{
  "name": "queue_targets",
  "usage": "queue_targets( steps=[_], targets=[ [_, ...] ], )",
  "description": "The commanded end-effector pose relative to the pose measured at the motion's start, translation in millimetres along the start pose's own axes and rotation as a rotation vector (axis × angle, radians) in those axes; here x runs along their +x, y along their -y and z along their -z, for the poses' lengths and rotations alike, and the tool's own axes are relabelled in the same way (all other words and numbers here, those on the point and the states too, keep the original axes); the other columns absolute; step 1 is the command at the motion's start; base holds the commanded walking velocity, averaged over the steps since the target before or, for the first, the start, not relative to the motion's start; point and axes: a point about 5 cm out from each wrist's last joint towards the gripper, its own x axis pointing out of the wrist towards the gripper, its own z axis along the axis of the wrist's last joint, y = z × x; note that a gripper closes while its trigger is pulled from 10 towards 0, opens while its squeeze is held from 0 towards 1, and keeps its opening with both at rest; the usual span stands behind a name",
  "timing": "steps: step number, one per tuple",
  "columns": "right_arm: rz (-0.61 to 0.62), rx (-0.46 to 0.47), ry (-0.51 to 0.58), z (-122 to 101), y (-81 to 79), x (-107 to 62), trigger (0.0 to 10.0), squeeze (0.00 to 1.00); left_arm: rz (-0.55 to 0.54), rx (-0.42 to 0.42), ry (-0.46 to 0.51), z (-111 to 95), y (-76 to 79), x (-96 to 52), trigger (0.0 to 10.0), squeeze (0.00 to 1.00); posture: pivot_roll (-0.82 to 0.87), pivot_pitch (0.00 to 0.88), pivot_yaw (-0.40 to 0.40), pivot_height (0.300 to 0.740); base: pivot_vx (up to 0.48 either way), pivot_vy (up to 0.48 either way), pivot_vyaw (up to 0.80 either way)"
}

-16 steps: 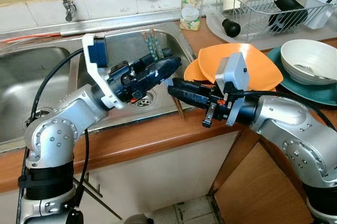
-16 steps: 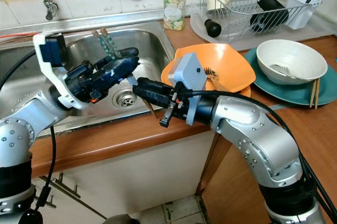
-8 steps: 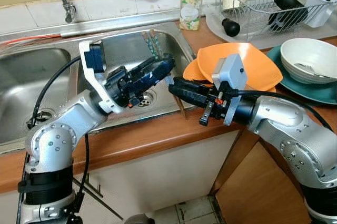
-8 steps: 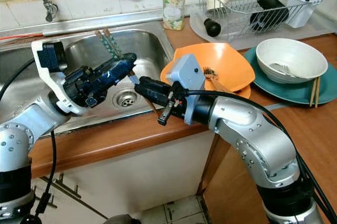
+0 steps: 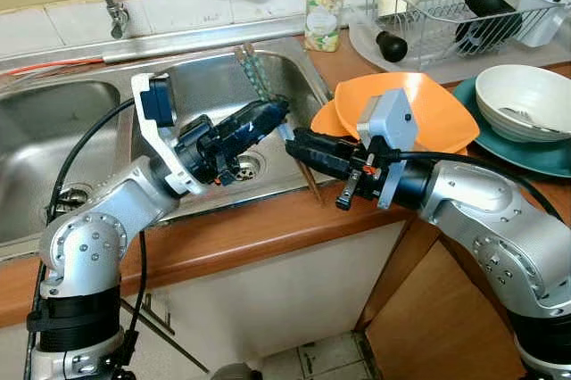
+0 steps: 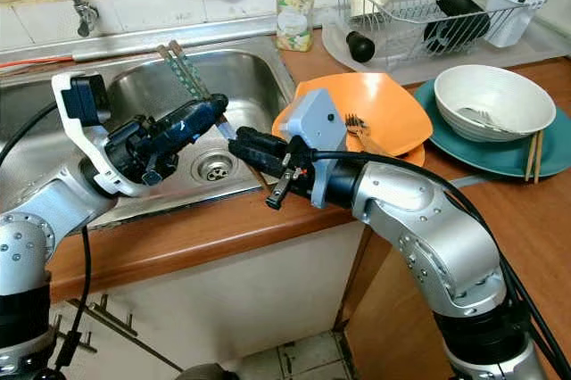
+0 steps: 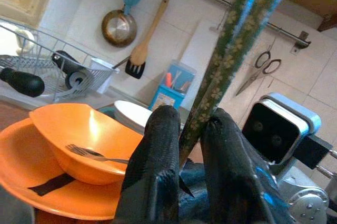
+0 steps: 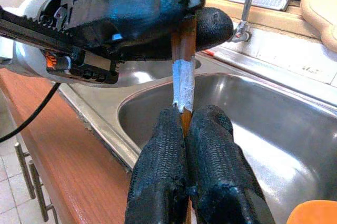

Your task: Kitchen organization

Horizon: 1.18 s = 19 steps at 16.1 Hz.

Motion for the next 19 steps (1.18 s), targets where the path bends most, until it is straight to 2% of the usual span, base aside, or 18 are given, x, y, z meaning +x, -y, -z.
queue_targets(
  steps=[1,3,4,5,6,7,8,9,14,15,16,17,18,19],
  targets=[
    [0.000,-0.026,0.004,-5,1.5,2.5,0.0,0.00,0.004,0.011,-0.017,1,1.7,2.1,0.0,0.00,0.01,0.000,0.089,0.740,0.000,0.000,0.00],
    [0.005,-0.031,0.000,-5,2.7,2.4,0.0,0.00,-0.003,0.015,-0.015,2,1.0,3.0,0.0,0.00,0.01,0.000,0.085,0.740,0.000,0.000,0.00],
    [0.005,-0.034,-0.002,-5,3.3,2.5,1.5,0.00,-0.006,0.016,-0.012,2,0.7,3.4,0.0,0.00,0.01,0.000,0.084,0.740,0.000,0.000,0.00],
    [0.007,-0.039,-0.003,-6,4.0,2.8,3.5,0.00,-0.010,0.017,-0.008,2,0.4,3.7,0.0,0.00,0.01,0.000,0.080,0.740,0.000,0.000,0.00],
    [0.008,-0.042,-0.005,-6,4.7,3.0,3.8,0.00,-0.015,0.020,-0.005,2,-0.1,3.8,0.0,0.00,0.01,0.000,0.078,0.740,0.000,0.000,0.00],
    [0.012,-0.048,-0.006,-7,5.5,3.3,4.7,0.00,-0.019,0.021,-0.003,2,-0.2,3.8,0.0,0.00,0.01,0.000,0.074,0.740,0.000,0.000,0.00],
    [0.015,-0.052,-0.007,-7,6.1,3.5,8.1,0.00,-0.021,0.022,-0.001,2,-0.3,3.7,0.0,0.00,0.01,0.000,0.073,0.740,0.000,0.000,0.00],
    [0.024,-0.059,-0.010,-7,7.6,4.6,10.0,0.00,-0.029,0.027,0.006,2,-0.7,3.1,0.0,0.00,0.01,0.000,0.068,0.740,0.000,0.000,0.00],
    [0.077,-0.058,0.002,-10,15.5,12.3,10.0,0.00,-0.110,0.065,0.046,-3,-9.0,-0.9,0.0,0.00,0.01,0.000,0.057,0.740,0.000,0.000,0.00],
    [0.105,-0.027,0.020,-12,18.9,13.7,10.0,1.00,-0.137,0.073,0.059,-6,-12.5,-1.3,0.0,0.00,0.01,0.000,0.056,0.740,0.000,0.000,0.00],
    [0.134,-0.031,0.029,-14,22.3,13.8,10.0,1.00,-0.171,0.086,0.064,-9,-16.9,-1.9,0.0,0.00,0.01,0.000,0.056,0.740,0.000,0.000,0.00],
    [0.151,-0.041,0.030,-15,24.5,13.5,10.0,0.54,-0.197,0.093,0.071,-11,-20.4,-2.5,0.0,0.00,0.01,0.000,0.056,0.740,0.000,0.000,0.00],
    [0.158,-0.044,0.030,-15,25.4,12.8,10.0,0.00,-0.228,0.102,0.083,-14,-25.3,-5.0,0.0,0.00,0.00,0.000,0.062,0.740,0.000,0.000,0.00],
    [0.164,-0.047,0.030,-15,26.0,11.9,10.0,0.00,-0.267,0.108,0.097,-18,-31.3,-8.1,0.0,0.00,0.00,0.000,0.062,0.740,0.000,0.000,0.00]
  ],
)
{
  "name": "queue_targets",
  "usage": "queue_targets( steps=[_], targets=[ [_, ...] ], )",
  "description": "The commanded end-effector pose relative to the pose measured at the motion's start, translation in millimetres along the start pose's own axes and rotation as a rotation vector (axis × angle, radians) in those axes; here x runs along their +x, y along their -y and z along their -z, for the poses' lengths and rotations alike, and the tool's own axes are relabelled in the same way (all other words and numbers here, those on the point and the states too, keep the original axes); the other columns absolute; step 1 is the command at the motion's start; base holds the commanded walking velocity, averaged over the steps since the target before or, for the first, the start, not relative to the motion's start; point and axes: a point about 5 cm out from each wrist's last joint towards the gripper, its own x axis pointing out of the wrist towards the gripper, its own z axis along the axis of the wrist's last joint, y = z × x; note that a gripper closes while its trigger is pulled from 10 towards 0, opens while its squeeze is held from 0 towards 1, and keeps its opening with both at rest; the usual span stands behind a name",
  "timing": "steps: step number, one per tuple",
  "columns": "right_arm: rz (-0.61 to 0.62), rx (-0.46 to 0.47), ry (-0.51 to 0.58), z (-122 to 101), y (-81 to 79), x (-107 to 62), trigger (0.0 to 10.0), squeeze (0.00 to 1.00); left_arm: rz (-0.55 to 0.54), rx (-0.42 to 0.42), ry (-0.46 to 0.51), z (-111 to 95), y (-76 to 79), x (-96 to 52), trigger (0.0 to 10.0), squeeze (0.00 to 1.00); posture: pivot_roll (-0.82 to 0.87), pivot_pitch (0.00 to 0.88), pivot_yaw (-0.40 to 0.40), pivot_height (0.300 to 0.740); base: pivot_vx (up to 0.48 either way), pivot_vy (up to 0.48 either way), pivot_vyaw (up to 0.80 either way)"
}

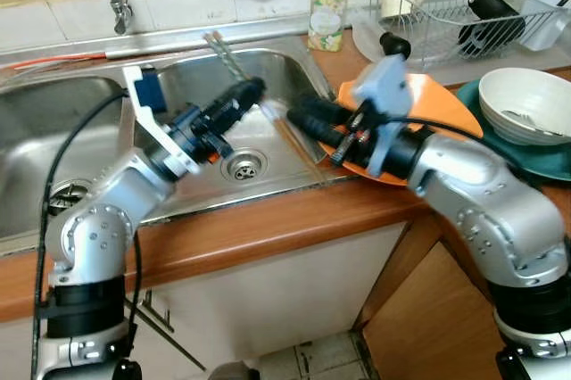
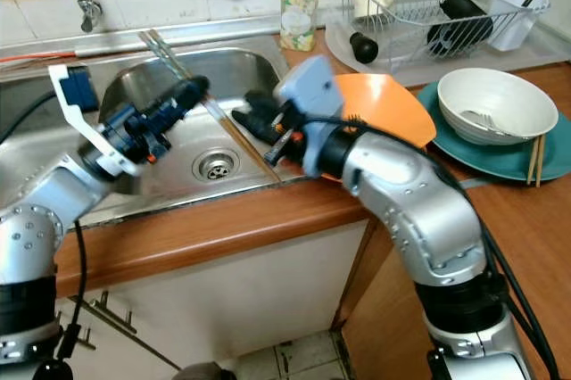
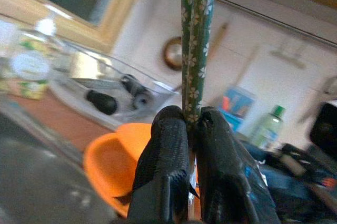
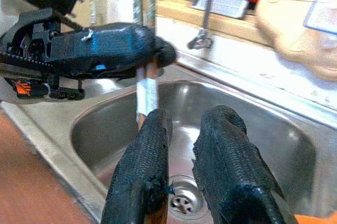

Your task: Kitchen organization

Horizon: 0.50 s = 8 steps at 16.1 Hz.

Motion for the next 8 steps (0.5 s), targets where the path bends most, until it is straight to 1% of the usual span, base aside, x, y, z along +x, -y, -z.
queue_targets(
  steps=[1,2,3,4,5,6,7,8],
  targets=[
    [0.017,-0.019,0.004,-3,2.0,-1.8,10.0,0.00,-0.055,0.034,0.021,-10,-8.6,-0.9,0.0,0.00,-0.01,0.000,0.064,0.740,0.000,0.000,0.00],
    [0.019,-0.020,0.000,-3,0.9,-3.3,10.0,0.00,-0.102,0.045,0.028,-13,-16.5,-1.0,0.0,0.00,-0.02,0.000,0.071,0.740,0.000,0.000,0.00],
    [0.019,-0.021,-0.003,-3,-0.7,-4.4,10.0,0.00,-0.182,0.066,0.029,-17,-27.6,-0.9,0.0,0.00,-0.02,0.000,0.075,0.740,0.000,0.000,0.00],
    [0.025,-0.016,-0.001,-3,-3.8,-4.6,10.0,0.00,-0.355,0.079,0.037,-20,-49.9,-1.2,0.0,0.00,-0.03,0.000,0.078,0.740,0.000,0.000,0.00],
    [0.027,-0.011,0.001,-3,-6.1,-4.3,10.0,0.00,-0.464,0.080,0.042,-21,-63.2,-1.9,0.0,0.00,-0.03,0.000,0.082,0.740,0.000,0.000,0.00],
    [0.027,-0.007,0.003,-2,-8.2,-3.8,10.0,0.00,-0.499,0.079,0.047,-21,-68.5,-1.1,0.0,0.00,-0.04,0.000,0.086,0.740,0.000,0.000,0.00],
    [0.029,-0.003,0.003,-1,-11.3,-3.1,10.0,0.00,-0.559,0.069,0.042,-20,-77.1,2.7,1.9,0.00,-0.05,0.000,0.090,0.740,0.000,0.000,0.00],
    [0.040,0.000,-0.003,1,-13.7,-3.0,10.0,0.00,-0.678,0.057,-0.023,-14,-88.9,7.4,10.0,0.00,-0.05,0.000,0.090,0.740,0.000,0.000,0.00]
  ],
)
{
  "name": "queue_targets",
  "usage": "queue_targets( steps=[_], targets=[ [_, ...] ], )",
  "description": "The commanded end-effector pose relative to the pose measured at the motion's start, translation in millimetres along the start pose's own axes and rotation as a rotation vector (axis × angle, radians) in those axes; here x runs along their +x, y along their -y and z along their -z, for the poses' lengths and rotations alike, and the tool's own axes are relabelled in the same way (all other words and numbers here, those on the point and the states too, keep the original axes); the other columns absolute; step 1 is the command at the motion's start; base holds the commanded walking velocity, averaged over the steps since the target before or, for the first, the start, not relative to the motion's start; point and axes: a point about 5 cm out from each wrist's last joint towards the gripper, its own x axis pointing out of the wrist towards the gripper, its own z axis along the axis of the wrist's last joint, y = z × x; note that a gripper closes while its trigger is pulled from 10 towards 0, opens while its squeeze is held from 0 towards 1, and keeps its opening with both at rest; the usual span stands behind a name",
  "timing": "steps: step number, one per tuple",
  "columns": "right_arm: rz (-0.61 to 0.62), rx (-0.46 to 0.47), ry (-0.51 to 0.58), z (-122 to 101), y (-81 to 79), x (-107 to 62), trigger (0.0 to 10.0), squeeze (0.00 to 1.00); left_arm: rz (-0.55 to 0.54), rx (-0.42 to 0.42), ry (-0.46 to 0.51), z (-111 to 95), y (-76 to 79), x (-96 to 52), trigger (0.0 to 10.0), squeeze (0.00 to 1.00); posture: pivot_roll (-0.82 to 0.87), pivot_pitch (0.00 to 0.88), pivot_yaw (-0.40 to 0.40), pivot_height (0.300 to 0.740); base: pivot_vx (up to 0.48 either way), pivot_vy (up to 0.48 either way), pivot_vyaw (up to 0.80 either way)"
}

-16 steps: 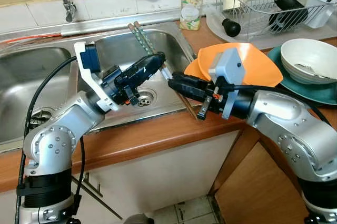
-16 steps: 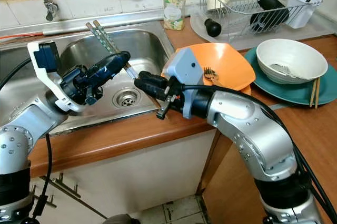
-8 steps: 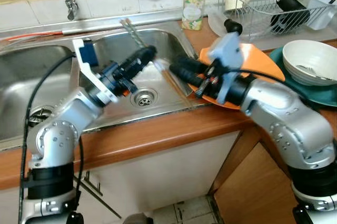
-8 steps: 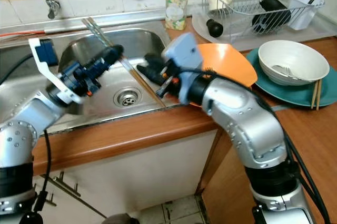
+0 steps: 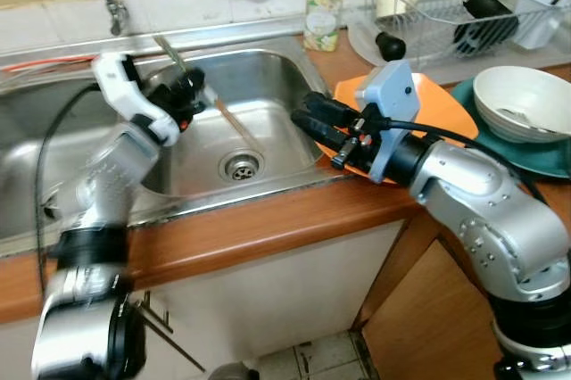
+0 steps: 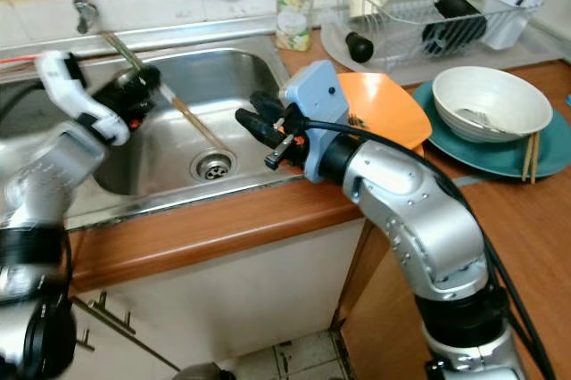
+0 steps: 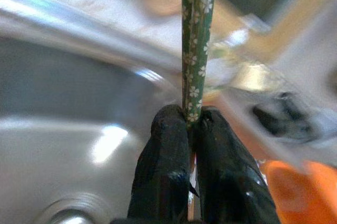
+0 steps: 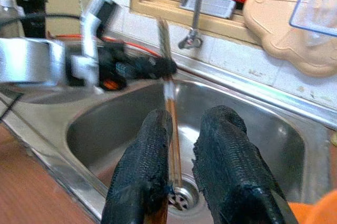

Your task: Kitchen organization

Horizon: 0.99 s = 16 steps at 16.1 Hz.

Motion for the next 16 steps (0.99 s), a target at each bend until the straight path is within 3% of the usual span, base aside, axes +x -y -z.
queue_targets(
  steps=[1,2,3,5,8,9,12,13,14,15,16],
  targets=[
    [0.011,-0.008,-0.010,0,-3.1,-0.8,10.0,0.00,-0.084,-0.001,-0.035,1,-4.0,7.0,10.0,0.16,-0.06,0.000,0.094,0.740,0.000,0.000,0.00],
    [0.035,-0.002,-0.015,1,-3.4,-0.5,10.0,0.00,-0.131,-0.029,-0.084,7,-5.5,14.3,10.0,1.00,-0.07,0.000,0.093,0.740,0.000,0.000,0.00],
    [0.090,0.028,-0.021,3,-3.6,0.6,10.0,0.00,-0.148,0.002,-0.146,15,-3.4,20.3,10.0,1.00,-0.07,0.000,0.090,0.740,0.000,0.000,0.00],
    [0.147,0.077,-0.044,8,-3.8,0.9,10.0,0.00,-0.177,0.009,-0.165,18,-5.1,22.9,10.0,1.00,-0.07,0.000,0.089,0.740,0.000,0.000,0.00],
    [0.215,0.134,-0.047,11,-3.6,-0.6,10.0,0.00,-0.134,0.077,-0.137,10,-0.9,27.5,10.0,1.00,-0.07,0.000,0.081,0.740,0.000,0.000,0.00],
    [0.253,0.116,-0.037,10,-1.6,-0.7,10.0,0.00,-0.111,0.137,-0.121,7,1.5,27.3,10.0,1.00,-0.06,0.000,0.074,0.740,0.000,0.000,0.00],
    [0.426,0.109,0.012,4,11.5,0.4,10.0,0.00,-0.094,0.518,-0.032,-7,5.3,19.4,10.0,1.00,-0.06,0.000,0.069,0.740,0.000,0.000,0.00],
    [0.419,0.110,0.019,2,11.6,0.3,10.0,0.00,-0.088,0.578,0.009,-11,8.1,17.6,10.0,0.96,-0.06,0.000,0.067,0.740,0.000,0.000,0.00],
    [0.485,0.121,0.074,-6,18.9,-3.4,10.0,0.00,-0.034,0.665,0.130,-24,22.4,8.8,10.0,0.44,-0.06,0.000,0.060,0.740,0.000,0.000,0.00],
    [0.484,0.127,0.083,-7,20.2,-4.8,10.0,0.00,-0.011,0.682,0.152,-25,26.8,5.8,10.0,0.44,-0.06,0.000,0.057,0.740,0.000,0.000,0.00],
    [0.528,0.134,0.118,-11,25.4,-10.1,10.0,1.00,0.058,0.711,0.185,-25,36.6,-3.6,10.0,0.11,-0.06,0.000,0.057,0.740,0.000,0.000,0.00]
  ],
)
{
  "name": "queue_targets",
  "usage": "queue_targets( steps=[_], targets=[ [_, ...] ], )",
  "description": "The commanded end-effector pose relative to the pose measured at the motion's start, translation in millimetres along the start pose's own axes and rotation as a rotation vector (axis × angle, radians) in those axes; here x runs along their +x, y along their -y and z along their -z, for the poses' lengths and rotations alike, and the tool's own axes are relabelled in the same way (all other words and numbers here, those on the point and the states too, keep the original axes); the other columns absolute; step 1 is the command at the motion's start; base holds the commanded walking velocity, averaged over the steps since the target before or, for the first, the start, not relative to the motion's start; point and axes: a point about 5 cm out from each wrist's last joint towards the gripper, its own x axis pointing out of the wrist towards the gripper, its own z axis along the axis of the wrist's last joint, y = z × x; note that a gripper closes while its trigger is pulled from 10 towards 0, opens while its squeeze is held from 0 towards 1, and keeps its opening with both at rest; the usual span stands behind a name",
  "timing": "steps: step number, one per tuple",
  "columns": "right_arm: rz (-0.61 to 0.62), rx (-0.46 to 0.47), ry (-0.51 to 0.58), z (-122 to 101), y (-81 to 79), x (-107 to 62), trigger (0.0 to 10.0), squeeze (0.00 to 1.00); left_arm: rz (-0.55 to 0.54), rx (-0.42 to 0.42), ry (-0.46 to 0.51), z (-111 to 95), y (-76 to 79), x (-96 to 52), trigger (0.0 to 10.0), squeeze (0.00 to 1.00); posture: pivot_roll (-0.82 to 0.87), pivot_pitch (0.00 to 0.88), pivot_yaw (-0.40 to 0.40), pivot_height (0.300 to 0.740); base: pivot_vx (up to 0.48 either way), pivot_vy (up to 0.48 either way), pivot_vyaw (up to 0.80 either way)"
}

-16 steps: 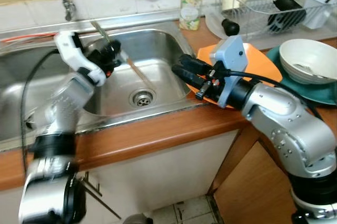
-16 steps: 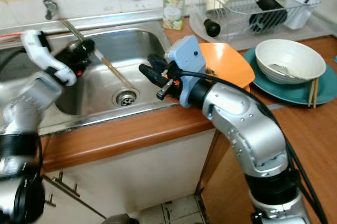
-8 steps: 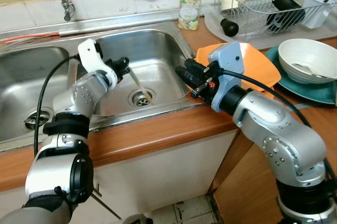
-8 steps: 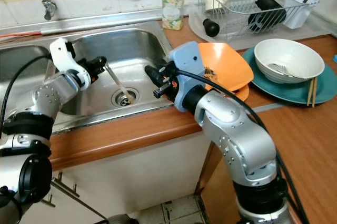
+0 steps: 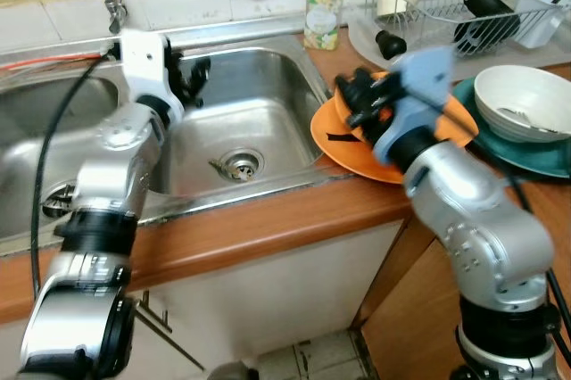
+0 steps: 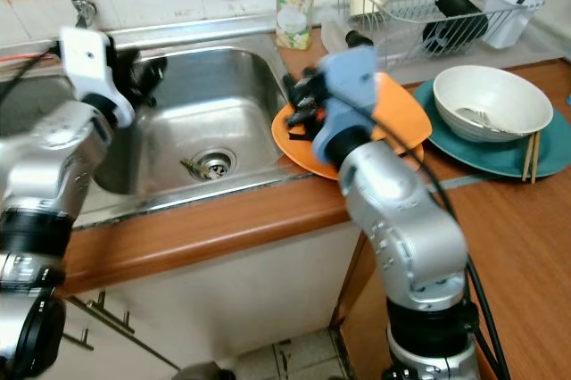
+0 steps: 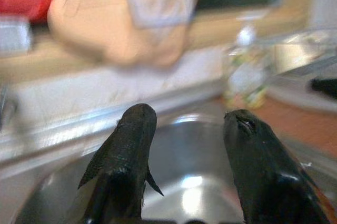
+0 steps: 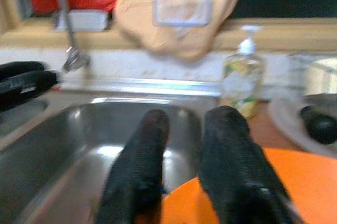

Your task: Kitchen organization

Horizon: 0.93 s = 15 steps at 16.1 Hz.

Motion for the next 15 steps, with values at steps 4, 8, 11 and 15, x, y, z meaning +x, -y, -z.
queue_targets(
  steps=[4,8,11,15],
  targets=[
    [0.043,-0.036,0.053,-12,9.9,-12.7,10.0,1.00,0.057,0.003,0.005,5,18.4,-35.1,10.0,0.00,-0.06,0.000,0.048,0.740,0.000,0.000,0.00],
    [0.077,-0.024,0.012,-1,7.5,-25.7,10.0,1.00,0.009,0.021,-0.030,12,35.1,-62.1,10.0,0.00,-0.05,0.000,0.043,0.740,0.000,-0.072,0.00],
    [0.140,0.007,0.049,-2,10.0,-30.9,10.0,1.00,-0.024,-0.022,-0.043,15,41.7,-66.9,10.0,0.00,-0.05,0.000,0.059,0.740,0.000,-0.416,0.00],
    [0.167,-0.008,0.103,-7,17.2,-38.1,10.0,1.00,-0.018,-0.056,-0.073,17,47.4,-69.1,10.0,0.00,-0.06,0.000,0.075,0.740,0.000,0.000,0.00]
  ],
)
